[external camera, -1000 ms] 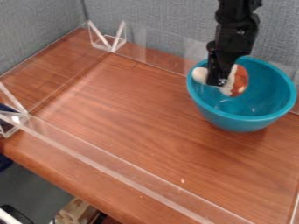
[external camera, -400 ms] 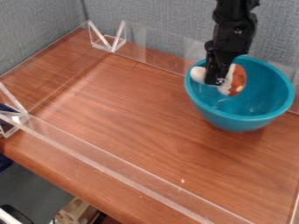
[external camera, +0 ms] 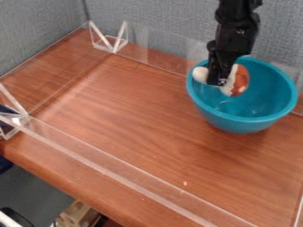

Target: Put the mushroom in the blue bowl

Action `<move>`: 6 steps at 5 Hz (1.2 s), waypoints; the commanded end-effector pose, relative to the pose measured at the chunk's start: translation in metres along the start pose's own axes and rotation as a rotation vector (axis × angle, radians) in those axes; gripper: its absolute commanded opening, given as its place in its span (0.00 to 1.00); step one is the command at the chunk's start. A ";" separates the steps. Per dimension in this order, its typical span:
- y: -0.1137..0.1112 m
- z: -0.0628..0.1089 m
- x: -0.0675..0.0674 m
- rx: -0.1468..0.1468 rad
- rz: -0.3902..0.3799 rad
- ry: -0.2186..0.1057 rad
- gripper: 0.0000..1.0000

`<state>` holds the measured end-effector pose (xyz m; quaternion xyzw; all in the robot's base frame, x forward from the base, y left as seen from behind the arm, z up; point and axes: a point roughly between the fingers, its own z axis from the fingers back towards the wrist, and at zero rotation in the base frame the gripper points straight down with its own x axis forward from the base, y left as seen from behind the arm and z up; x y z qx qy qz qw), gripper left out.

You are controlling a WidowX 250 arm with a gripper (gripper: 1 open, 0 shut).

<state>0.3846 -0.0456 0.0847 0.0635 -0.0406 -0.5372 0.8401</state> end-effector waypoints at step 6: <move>0.028 0.009 0.016 0.091 -0.039 -0.054 0.00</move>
